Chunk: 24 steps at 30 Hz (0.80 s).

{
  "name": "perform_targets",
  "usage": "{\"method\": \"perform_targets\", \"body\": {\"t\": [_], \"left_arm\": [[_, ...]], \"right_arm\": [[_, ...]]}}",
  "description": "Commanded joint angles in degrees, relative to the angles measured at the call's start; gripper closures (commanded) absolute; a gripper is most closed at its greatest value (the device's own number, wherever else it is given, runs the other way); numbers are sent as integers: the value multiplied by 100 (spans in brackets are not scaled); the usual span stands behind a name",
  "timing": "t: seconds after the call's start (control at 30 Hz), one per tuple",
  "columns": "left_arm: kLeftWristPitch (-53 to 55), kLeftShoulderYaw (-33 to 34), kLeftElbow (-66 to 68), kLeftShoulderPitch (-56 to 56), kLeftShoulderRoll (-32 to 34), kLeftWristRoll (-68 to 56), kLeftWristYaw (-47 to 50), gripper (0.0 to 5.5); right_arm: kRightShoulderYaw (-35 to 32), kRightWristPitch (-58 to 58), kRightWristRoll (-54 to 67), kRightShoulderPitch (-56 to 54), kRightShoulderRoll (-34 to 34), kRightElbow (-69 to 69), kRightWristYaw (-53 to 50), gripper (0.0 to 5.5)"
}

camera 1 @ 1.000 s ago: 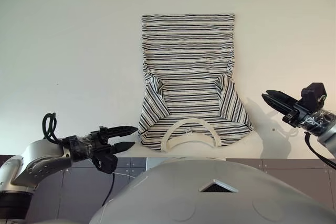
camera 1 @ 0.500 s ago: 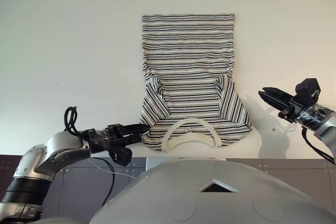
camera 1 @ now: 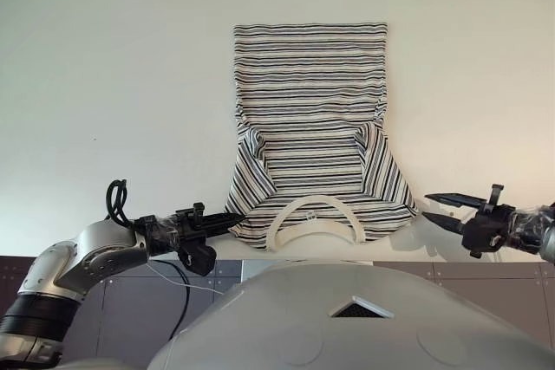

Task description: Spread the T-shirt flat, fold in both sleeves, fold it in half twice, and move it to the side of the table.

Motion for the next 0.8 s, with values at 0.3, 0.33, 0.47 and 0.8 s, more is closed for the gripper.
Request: {"method": "perform_targets", "body": {"t": [0.3, 0.33, 0.47, 0.8], "left_arm": [[196, -349, 336, -196, 231, 261, -115, 540], [211, -368, 328, -203, 223, 257, -112, 540], [222, -404, 335, -223, 225, 248, -91, 540], [335, -419, 382, -645, 264, -28, -157, 540]], "right_arm": [[405, -1152, -1409, -612, 402, 709, -1461, 393], [423, -1198, -1451, -655, 419, 699, -1570, 393], [516, -1351, -1654, -781, 399, 735, -1850, 393], [902, -1644, -2185, -936, 50, 1072, -2093, 519]]}}
